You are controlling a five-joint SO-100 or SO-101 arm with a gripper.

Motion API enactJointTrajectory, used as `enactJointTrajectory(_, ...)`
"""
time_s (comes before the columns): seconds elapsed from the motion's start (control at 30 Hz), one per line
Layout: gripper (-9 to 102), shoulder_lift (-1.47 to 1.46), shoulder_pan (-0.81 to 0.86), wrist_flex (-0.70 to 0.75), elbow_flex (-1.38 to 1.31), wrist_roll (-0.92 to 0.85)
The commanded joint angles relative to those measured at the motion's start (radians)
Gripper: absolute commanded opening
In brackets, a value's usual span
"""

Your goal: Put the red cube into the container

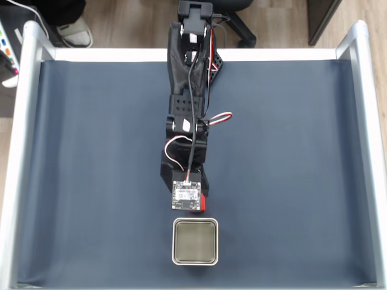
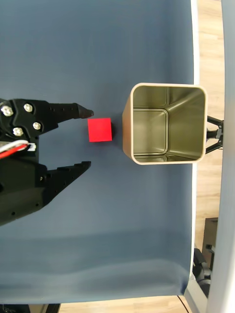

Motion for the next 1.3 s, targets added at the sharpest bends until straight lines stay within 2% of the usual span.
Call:
enactJointTrajectory(0.0,31,-0.014,0.002,-0.041,-0.005,0.009)
enactJointTrajectory(0.37,30,-0.123,-0.037,-0.156,0.002,0.017)
enactJointTrajectory(1.27,25,-0.258,-0.074,-0.337,-0.055,0.075)
